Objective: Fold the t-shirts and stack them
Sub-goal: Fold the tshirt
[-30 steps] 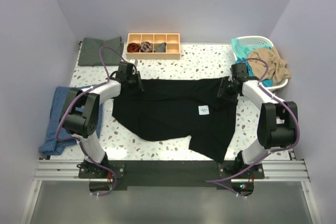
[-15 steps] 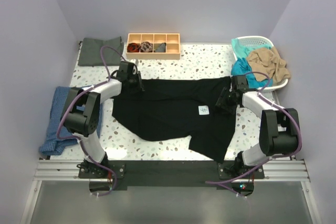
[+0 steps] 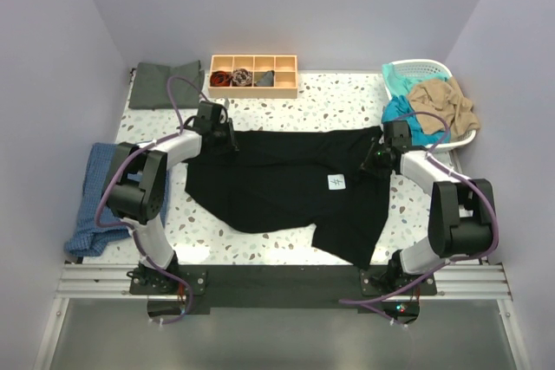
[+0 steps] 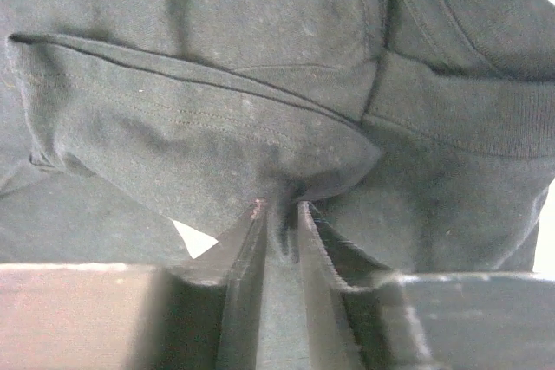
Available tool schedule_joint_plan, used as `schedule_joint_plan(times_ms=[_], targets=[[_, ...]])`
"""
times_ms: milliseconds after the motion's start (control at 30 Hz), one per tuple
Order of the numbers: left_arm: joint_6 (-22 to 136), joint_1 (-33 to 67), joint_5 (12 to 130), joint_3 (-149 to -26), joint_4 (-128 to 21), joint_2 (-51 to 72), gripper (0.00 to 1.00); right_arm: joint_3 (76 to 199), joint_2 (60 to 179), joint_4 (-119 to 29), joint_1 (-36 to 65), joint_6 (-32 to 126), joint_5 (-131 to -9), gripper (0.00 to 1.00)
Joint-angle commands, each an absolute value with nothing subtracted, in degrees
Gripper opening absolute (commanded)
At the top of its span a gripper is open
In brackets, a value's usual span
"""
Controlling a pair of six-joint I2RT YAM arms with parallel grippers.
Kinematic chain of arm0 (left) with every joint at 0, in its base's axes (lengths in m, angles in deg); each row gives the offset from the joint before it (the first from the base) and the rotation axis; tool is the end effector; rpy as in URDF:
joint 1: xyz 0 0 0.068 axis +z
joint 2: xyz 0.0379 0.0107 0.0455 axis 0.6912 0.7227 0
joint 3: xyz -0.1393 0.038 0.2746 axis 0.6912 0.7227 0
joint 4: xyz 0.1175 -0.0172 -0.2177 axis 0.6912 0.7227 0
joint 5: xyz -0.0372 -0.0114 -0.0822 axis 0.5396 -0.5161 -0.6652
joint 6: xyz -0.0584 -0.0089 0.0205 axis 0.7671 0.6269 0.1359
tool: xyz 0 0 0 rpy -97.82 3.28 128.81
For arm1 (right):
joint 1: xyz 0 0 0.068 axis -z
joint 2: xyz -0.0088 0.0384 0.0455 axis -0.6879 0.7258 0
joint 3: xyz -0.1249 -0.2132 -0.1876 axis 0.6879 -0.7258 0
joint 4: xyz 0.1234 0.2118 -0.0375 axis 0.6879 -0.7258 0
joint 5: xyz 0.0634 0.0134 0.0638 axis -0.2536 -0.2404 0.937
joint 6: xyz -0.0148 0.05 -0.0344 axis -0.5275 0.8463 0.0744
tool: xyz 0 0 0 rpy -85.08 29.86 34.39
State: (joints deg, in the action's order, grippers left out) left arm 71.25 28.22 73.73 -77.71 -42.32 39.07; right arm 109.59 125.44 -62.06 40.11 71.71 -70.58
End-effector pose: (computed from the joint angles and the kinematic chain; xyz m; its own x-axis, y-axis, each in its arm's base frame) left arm 0.3676 -0.1070 0.2031 -0.8142 -0.2229 -0.5361 -0.0294 0.9380 -0.3454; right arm 0.2852 0.0227 0.2131 -0.7816 0.4763 -0.4028 0.3358 0.8655 0.3717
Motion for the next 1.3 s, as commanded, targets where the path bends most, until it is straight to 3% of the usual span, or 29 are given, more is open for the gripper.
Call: schedule_joint_plan(times_ms=[0,100,400,500,567,633,700,733,933,1267], targets=[[70.10,27.99,73.62,-79.74,-42.48,39.74,0.29,111.64,125.69,-57.64,40.04,70.00,-67.53,0.09],[70.19,27.90,73.54,-79.74,-42.31,39.92,0.29,111.64,124.29,-56.41,40.04,67.64,-65.59,0.00],[70.54,27.46,73.54,-79.56,-42.48,39.92,0.29,112.87,118.05,-71.24,38.37,54.72,-54.24,0.03],[70.71,27.29,73.18,-79.30,-42.92,40.18,0.29,113.39,116.64,-77.66,37.49,51.89,-51.19,0.11],[70.71,27.11,73.10,-79.12,-42.92,40.36,0.29,113.30,116.63,-79.16,37.40,51.81,-48.63,0.27],[70.71,27.03,73.01,-79.21,-42.92,40.53,0.29,115.05,117.95,-83.90,36.97,49.97,-48.18,0.19],[70.54,27.02,72.92,-79.30,-42.75,40.53,0.29,116.37,118.30,-87.58,36.79,49.79,-50.36,0.44],[70.54,27.02,73.09,-79.30,-42.66,40.36,0.29,118.12,118.39,-88.30,36.79,50.05,-52.47,0.51],[70.71,27.02,73.01,-79.48,-42.66,40.44,0.29,117.17,115.31,-72.78,36.79,57.60,-64.52,0.60],[70.45,27.02,74.06,-80.00,-41.69,40.45,0.28,127.89,139.39,-57.21,36.87,62.09,-59.43,0.52]])
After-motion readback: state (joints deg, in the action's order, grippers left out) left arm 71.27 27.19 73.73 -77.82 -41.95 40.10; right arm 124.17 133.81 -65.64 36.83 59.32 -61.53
